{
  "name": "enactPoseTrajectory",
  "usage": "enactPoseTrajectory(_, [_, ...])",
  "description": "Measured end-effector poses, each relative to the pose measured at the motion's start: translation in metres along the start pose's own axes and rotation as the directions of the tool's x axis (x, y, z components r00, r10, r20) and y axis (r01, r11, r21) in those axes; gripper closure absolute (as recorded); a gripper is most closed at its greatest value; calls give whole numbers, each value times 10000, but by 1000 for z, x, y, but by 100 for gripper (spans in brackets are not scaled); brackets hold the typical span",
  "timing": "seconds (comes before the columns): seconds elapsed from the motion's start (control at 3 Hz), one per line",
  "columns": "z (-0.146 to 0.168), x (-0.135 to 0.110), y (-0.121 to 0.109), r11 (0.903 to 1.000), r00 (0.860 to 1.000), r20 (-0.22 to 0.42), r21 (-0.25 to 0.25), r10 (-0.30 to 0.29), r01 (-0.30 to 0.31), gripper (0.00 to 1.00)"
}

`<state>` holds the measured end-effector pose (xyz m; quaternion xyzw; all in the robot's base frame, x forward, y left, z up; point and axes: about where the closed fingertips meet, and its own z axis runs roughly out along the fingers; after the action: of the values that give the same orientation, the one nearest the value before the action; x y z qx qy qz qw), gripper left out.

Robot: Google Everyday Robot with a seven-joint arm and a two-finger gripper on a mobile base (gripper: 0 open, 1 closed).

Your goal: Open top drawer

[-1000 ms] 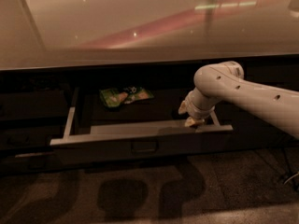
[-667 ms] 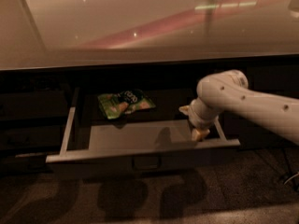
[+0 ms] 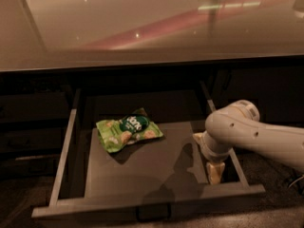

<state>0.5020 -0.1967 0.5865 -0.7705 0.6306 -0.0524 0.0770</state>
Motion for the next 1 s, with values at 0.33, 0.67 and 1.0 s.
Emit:
enactPoseTrajectory(0.33, [7,4,39,9991,9981,-501,-230,348,-360,0])
enactPoseTrajectory(0.67, [7,4,39,9991,9981,-499,-230,349,-361,0])
enactPoseTrajectory(1.0, [-2,9,20,9982,9983,-33,-119,582,-583,19])
